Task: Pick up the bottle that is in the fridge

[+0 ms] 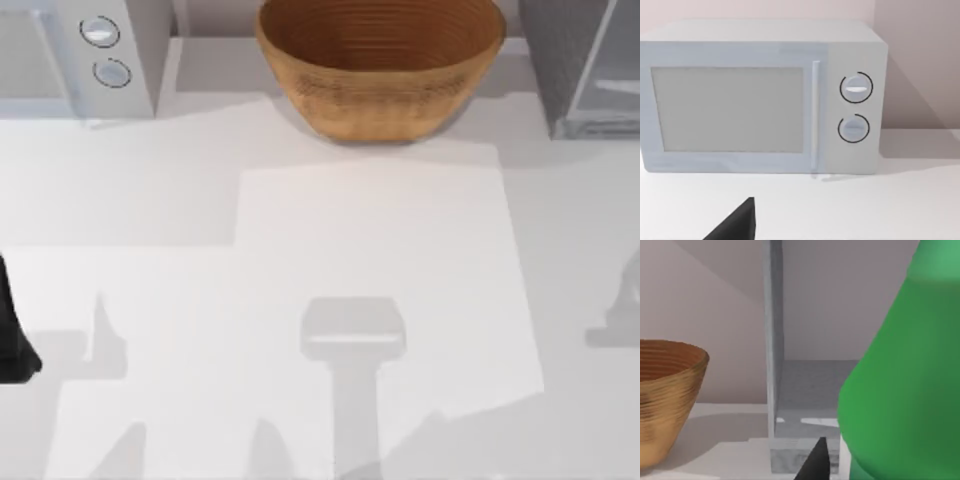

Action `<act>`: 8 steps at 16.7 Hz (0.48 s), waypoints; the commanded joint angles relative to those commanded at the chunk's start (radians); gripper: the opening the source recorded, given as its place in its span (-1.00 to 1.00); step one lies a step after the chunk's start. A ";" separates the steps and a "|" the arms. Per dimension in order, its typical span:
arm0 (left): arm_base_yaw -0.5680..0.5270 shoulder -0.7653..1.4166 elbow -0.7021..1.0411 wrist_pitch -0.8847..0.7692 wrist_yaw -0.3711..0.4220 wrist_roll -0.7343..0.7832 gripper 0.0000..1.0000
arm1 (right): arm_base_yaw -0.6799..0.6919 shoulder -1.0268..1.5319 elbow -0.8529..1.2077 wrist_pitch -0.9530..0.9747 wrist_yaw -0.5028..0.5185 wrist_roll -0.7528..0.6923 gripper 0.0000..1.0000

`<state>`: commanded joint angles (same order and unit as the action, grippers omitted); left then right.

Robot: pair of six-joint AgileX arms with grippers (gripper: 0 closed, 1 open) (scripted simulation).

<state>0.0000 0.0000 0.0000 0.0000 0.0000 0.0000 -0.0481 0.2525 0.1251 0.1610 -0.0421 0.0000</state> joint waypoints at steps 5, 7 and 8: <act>0.000 0.000 0.000 0.000 0.000 0.000 1.00 | 0.044 -0.232 -0.114 -0.146 0.038 0.000 -1.00; 0.000 0.000 0.000 0.000 0.000 0.000 1.00 | 0.048 -0.252 -0.125 -0.161 0.042 0.000 -1.00; 0.000 0.000 0.000 0.000 0.000 0.000 1.00 | 0.048 -0.252 -0.125 -0.161 0.042 0.000 -1.00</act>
<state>0.0000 0.0000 0.0000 0.0000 0.0000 0.0000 0.0000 0.0000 0.0000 0.0000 0.0001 0.0000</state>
